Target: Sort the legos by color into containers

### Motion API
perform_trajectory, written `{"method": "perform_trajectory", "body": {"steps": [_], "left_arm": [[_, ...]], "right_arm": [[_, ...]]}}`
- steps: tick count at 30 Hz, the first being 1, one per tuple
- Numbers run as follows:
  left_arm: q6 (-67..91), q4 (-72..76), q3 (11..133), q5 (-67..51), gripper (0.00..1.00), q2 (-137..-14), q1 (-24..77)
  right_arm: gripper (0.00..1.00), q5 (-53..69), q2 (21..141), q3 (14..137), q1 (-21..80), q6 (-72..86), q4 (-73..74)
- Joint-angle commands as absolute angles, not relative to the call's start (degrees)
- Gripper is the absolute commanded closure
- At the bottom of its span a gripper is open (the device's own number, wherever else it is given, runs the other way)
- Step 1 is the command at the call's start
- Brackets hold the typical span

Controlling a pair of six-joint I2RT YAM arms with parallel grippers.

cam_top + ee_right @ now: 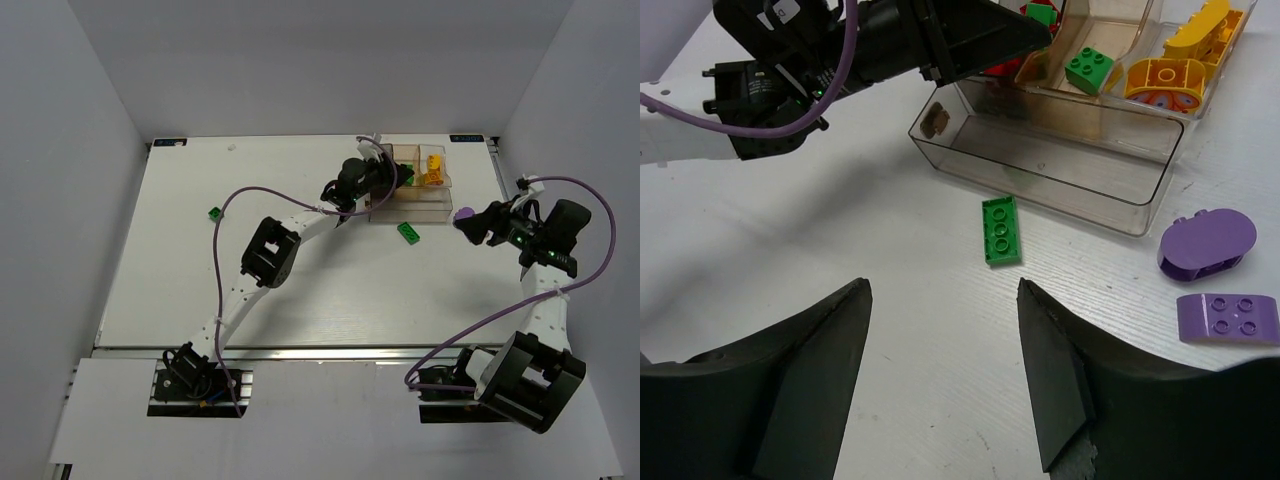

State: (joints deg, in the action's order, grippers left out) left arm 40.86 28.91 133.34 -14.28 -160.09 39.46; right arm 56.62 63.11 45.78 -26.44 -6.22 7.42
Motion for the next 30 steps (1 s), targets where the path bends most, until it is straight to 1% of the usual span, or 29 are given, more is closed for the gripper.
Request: {"method": "perform_trajectory", "body": {"steps": [1, 7, 15, 19, 22, 23, 25, 26, 30], "left_arm": [[35.44, 24.79, 135.88, -13.54, 0.90, -158.64, 40.25], [28.23, 22.06, 135.97, -13.89, 0.88, -157.59, 40.78], [23.73, 20.30, 136.23, -12.92, 0.86, -156.80, 41.31], [23.55, 20.21, 136.32, -12.92, 0.82, -156.71, 41.31], [23.64, 20.39, 136.23, -12.57, 0.68, -156.71, 41.31], [23.64, 20.48, 136.32, -12.31, 0.61, -156.62, 41.31], [23.64, 20.48, 136.23, -12.13, 0.55, -156.62, 41.31], [23.56, 20.48, 136.32, -12.04, 0.50, -156.53, 41.31], [23.73, 20.74, 136.32, -11.69, 0.44, -156.36, 41.31]], "right_arm": [[0.34, 59.32, 62.05, 44.91, -27.33, -5.54, 5.54], [0.34, 60.38, 62.31, 44.65, -28.12, -4.92, 5.19], [0.34, 61.17, 62.75, 44.47, -28.65, -4.57, 4.92], [0.34, 61.70, 63.11, 44.47, -28.83, -4.39, 4.92], [0.34, 62.05, 63.11, 44.47, -29.00, -4.31, 4.83], [0.34, 62.05, 63.11, 44.39, -29.26, -4.31, 4.83], [0.34, 62.31, 63.11, 44.38, -29.35, -4.22, 4.83], [0.34, 62.49, 63.19, 44.38, -29.44, -4.31, 4.92], [0.34, 62.84, 63.28, 44.30, -29.62, -4.31, 4.92]]}}
